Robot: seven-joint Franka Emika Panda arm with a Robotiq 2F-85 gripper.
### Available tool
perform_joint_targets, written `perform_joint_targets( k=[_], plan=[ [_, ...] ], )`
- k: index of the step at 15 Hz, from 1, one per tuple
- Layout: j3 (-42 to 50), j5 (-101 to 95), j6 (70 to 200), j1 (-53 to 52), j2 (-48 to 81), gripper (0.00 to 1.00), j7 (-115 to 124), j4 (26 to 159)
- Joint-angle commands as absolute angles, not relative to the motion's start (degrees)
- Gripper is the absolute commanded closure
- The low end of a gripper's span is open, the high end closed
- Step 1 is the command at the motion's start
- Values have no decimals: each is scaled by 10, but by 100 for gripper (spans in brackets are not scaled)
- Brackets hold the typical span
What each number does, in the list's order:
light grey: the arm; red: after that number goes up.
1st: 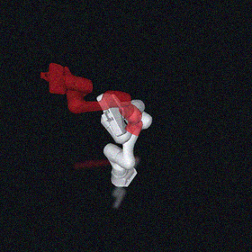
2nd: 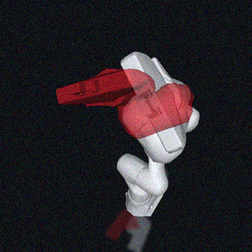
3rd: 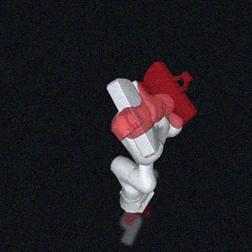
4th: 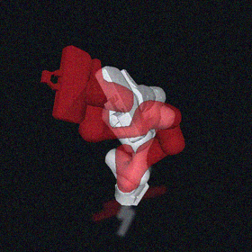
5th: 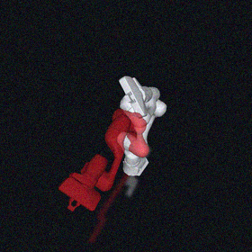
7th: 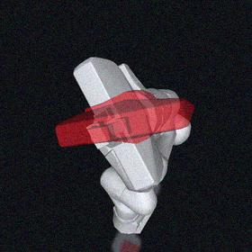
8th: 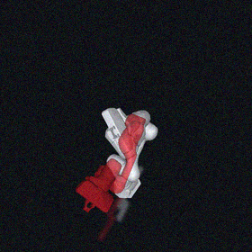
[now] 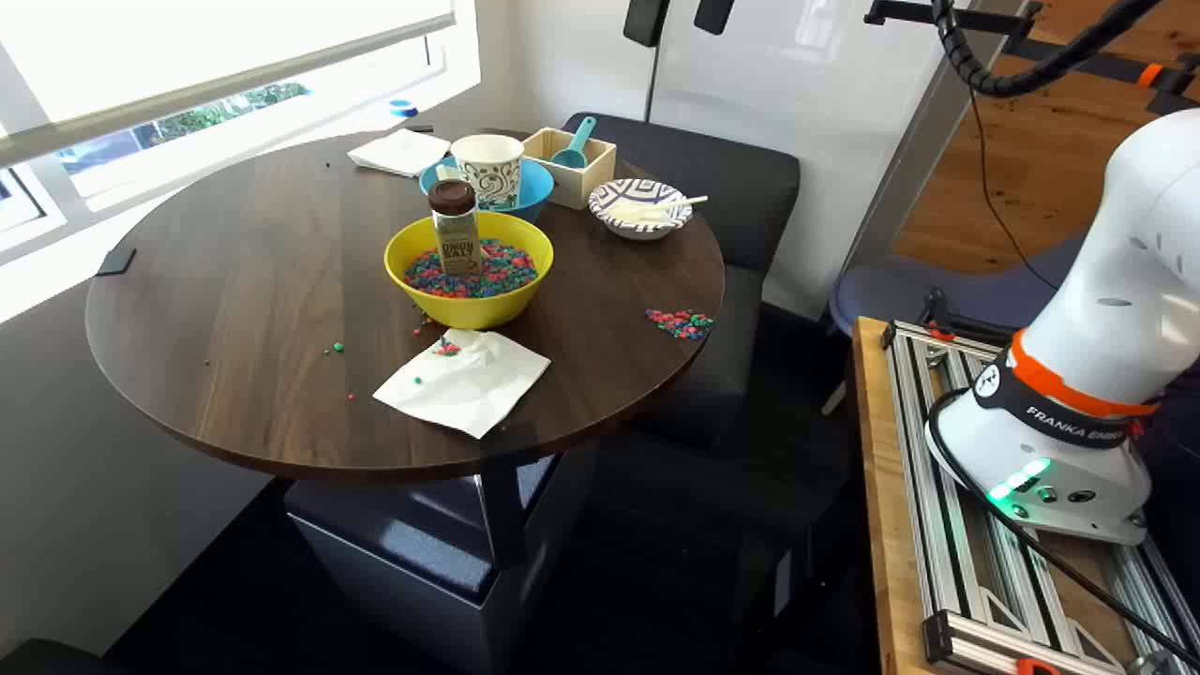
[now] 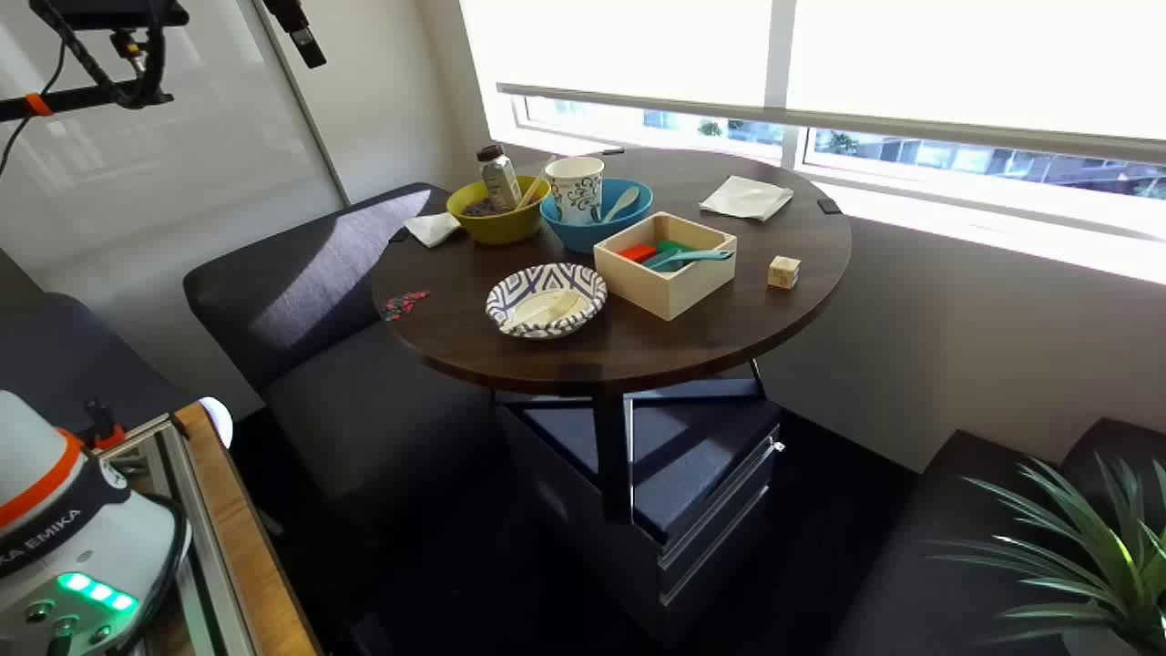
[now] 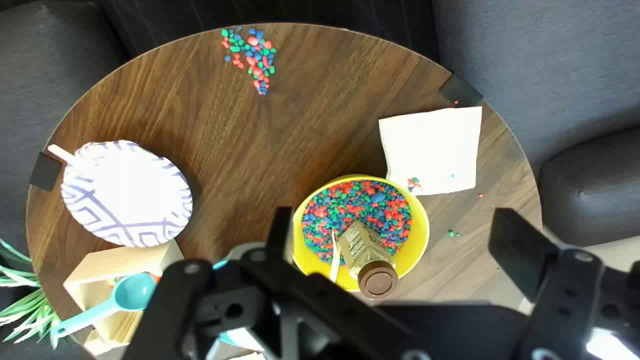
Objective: Remove the spice bottle from the yellow bowl and put it on the table near the paper plate
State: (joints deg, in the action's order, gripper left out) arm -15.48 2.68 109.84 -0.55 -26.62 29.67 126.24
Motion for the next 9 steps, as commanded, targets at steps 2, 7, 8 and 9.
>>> perform_joint_targets(
  k=[2, 7, 8, 9],
  plan=[
    [-150, 13, 1090, -15, -251, 0, 287, 1254],
    [-152, -40, 1014, -23, -183, 0, 226, 1216],
    [-154, -50, 1000, -26, -163, 0, 217, 1206],
    [-153, -53, 994, -32, -144, 0, 200, 1198]
  ],
)
